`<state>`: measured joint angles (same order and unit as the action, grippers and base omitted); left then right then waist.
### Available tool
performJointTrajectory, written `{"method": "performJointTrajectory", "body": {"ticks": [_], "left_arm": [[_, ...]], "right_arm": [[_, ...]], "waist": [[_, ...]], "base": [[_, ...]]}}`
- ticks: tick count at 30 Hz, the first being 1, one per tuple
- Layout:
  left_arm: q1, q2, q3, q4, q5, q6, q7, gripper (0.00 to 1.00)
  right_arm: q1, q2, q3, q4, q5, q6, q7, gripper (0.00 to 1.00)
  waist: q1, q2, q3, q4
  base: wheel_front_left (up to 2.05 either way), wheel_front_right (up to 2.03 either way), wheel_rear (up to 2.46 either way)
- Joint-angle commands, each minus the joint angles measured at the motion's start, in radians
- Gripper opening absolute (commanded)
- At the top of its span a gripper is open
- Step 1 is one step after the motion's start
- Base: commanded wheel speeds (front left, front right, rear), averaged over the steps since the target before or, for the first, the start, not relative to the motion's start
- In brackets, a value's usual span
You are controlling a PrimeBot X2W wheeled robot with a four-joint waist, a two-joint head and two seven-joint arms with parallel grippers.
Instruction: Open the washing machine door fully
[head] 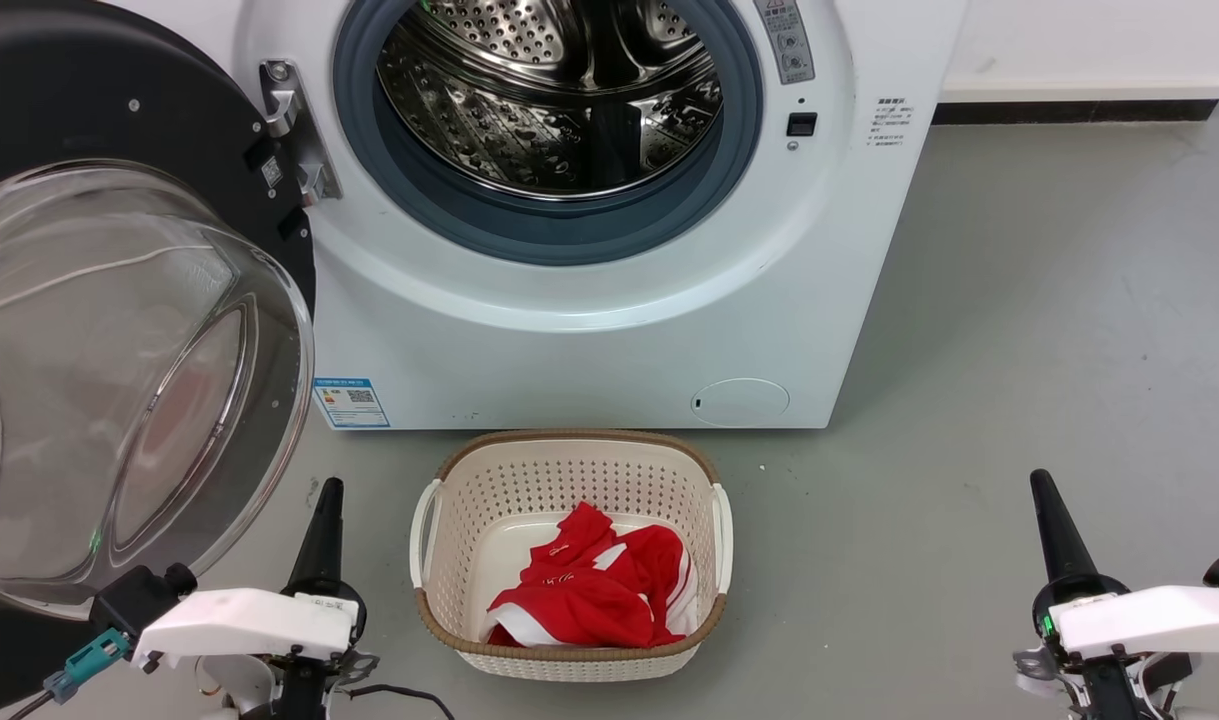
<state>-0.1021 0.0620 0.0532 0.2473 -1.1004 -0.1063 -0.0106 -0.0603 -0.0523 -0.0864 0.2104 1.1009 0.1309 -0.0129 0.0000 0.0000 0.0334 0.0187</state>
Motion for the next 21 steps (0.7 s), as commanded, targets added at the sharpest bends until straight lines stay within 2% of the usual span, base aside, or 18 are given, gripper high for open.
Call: {"method": "performJointTrajectory", "body": {"ticks": [1, 21], "left_arm": [[-0.013, 0.002, 0.007, -0.011, -0.029, -0.007, 0.008, 0.0], [-0.012, -0.004, 0.03, -0.008, -0.217, -0.015, 0.054, 0.0]], "right_arm": [[-0.021, -0.004, -0.003, -0.003, 0.031, 0.0, 0.007, 0.0], [-0.034, -0.003, -0.012, 0.011, 0.219, 0.0, 0.053, 0.0]], "waist": [[0.0, 0.0, -0.001, -0.001], [0.0, 0.0, -0.011, -0.007]], "base": [[0.0, 0.0, 0.0], [0.0, 0.0, 0.0]]}}
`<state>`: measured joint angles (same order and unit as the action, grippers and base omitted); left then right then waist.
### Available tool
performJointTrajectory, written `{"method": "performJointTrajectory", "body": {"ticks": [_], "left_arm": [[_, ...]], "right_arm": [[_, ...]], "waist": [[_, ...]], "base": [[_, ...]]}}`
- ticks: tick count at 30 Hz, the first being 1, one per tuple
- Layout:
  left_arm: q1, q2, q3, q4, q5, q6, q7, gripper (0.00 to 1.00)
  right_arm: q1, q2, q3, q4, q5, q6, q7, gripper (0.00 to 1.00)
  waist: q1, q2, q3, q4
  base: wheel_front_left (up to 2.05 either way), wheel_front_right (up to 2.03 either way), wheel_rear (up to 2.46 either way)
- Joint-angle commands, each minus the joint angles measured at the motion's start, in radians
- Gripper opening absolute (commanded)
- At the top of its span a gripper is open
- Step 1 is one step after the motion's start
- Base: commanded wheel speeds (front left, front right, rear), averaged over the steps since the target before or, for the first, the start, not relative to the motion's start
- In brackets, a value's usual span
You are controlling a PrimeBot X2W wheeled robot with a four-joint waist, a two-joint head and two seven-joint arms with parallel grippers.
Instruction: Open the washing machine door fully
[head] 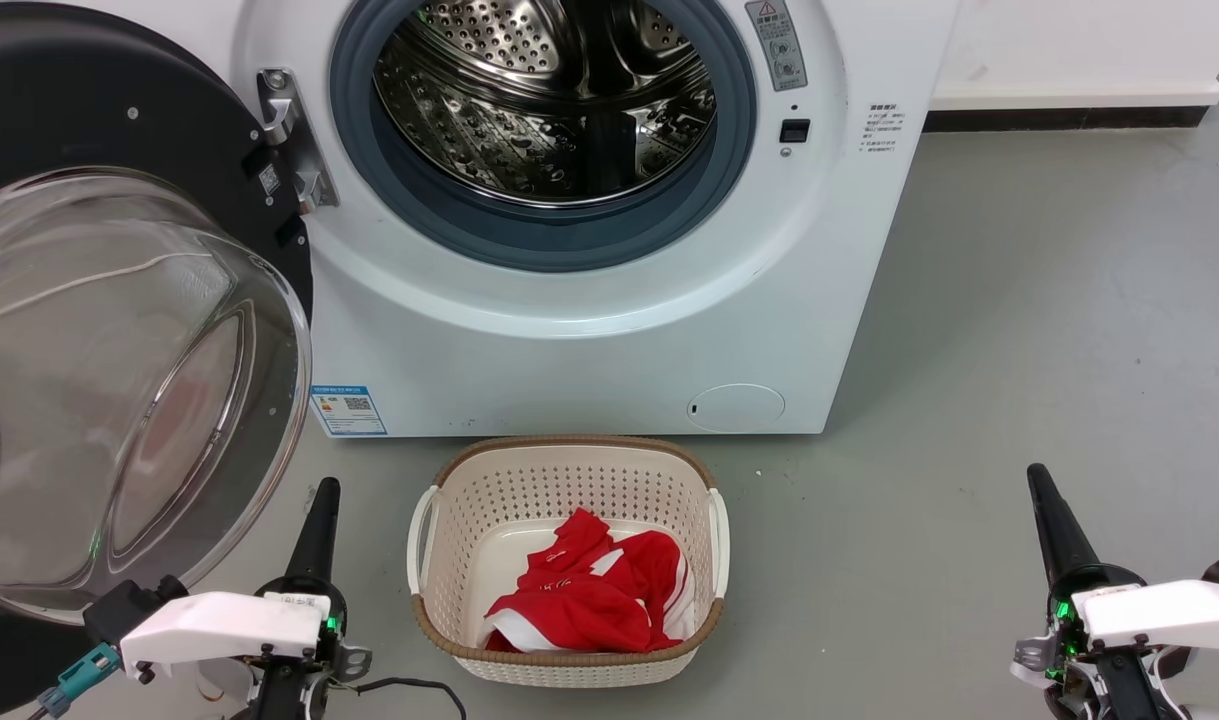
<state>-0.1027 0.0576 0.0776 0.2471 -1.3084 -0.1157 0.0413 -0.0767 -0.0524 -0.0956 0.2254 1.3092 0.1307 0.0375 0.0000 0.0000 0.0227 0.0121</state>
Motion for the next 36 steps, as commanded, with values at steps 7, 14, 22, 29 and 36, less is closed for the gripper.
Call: {"method": "performJointTrajectory", "body": {"ticks": [7, 14, 22, 29, 36], "left_arm": [[-0.011, -0.001, 0.012, -0.007, -0.07, -0.009, 0.018, 0.0], [-0.011, -0.003, 0.018, -0.006, -0.128, -0.01, 0.032, 0.0], [-0.01, -0.005, 0.025, -0.005, -0.191, -0.013, 0.047, 0.0], [-0.009, -0.006, 0.032, -0.004, -0.243, -0.015, 0.062, 0.0], [-0.009, -0.008, 0.039, -0.003, -0.292, -0.017, 0.073, 0.0]], "right_arm": [[-0.022, -0.002, -0.006, 0.001, 0.072, 0.0, 0.017, 0.0], [-0.027, -0.002, -0.008, 0.007, 0.131, 0.0, 0.034, 0.0], [-0.033, -0.002, -0.011, 0.012, 0.194, 0.0, 0.049, 0.0], [-0.032, -0.001, -0.014, 0.016, 0.246, 0.0, 0.061, 0.0], [-0.037, -0.001, -0.016, 0.02, 0.294, 0.0, 0.074, 0.0]], "waist": [[0.0, 0.0, -0.003, -0.002], [0.0, 0.0, -0.007, -0.004], [0.0, 0.0, -0.011, -0.007], [0.0, 0.0, -0.015, -0.009], [0.0, 0.0, -0.018, -0.011]], "base": [[0.0, 0.0, 0.0], [0.0, 0.0, 0.0], [0.0, 0.0, 0.0], [0.0, 0.0, 0.0], [0.0, 0.0, 0.0]]}}
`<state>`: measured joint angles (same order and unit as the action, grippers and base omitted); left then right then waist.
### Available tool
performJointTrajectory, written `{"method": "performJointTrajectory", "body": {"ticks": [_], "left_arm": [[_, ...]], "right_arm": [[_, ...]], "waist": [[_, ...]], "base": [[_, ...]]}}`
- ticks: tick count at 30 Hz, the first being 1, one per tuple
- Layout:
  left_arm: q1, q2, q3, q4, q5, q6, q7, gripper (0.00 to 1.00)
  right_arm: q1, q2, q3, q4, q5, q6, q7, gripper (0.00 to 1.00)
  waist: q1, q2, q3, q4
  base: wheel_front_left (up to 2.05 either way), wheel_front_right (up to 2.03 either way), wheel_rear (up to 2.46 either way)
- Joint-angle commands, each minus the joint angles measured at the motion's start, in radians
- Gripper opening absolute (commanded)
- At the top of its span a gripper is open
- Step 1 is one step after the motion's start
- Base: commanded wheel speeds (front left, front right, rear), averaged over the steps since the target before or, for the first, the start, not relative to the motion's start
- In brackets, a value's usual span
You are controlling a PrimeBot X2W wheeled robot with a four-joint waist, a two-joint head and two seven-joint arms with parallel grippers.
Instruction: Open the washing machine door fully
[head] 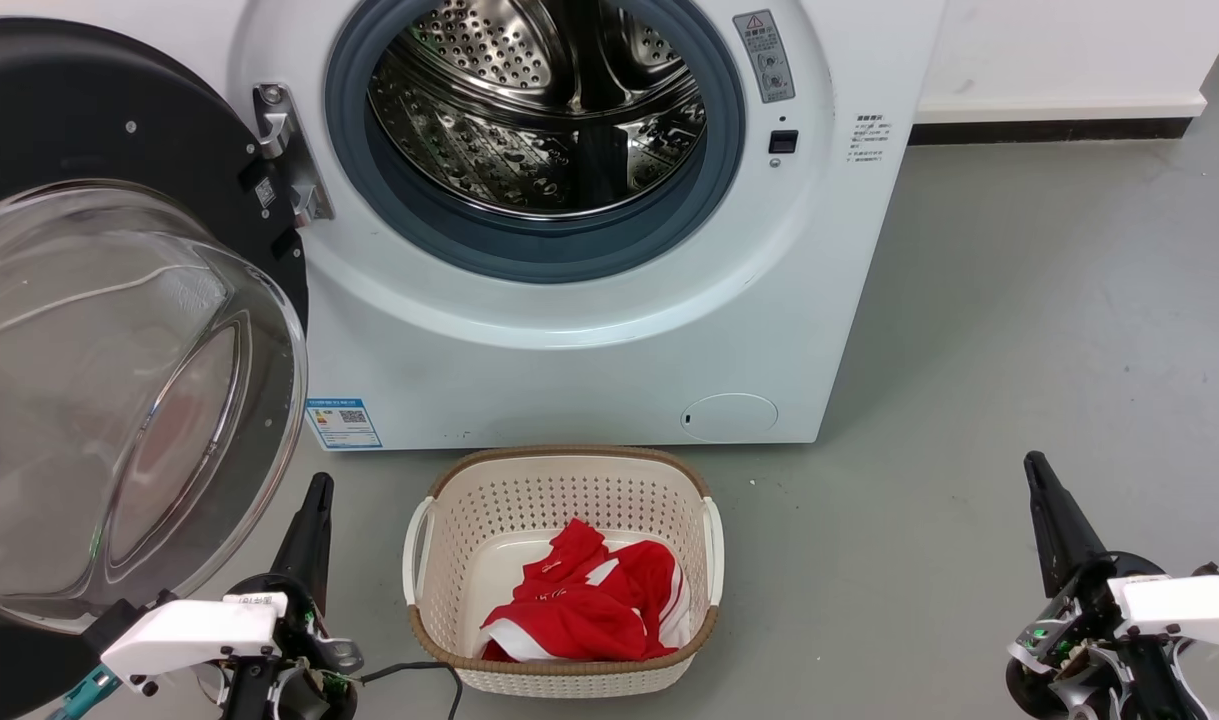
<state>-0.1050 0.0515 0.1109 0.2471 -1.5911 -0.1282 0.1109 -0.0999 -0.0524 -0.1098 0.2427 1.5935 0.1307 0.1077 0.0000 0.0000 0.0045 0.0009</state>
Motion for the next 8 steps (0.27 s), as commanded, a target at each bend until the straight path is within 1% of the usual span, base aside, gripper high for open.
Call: {"method": "performJointTrajectory", "body": {"ticks": [1, 8], "left_arm": [[-0.006, -0.002, 0.006, -0.002, -0.017, -0.005, 0.005, 0.0], [-0.006, -0.002, 0.006, -0.002, -0.022, -0.005, 0.007, 0.0]], "right_arm": [[-0.014, -0.001, -0.002, 0.003, 0.018, 0.0, 0.006, 0.0], [-0.013, 0.0, -0.002, 0.003, 0.023, 0.0, 0.007, 0.0]], "waist": [[0.0, 0.0, -0.001, 0.0], [0.0, 0.0, -0.001, -0.001]], "base": [[0.0, 0.0, 0.0], [0.0, 0.0, 0.0]]}}
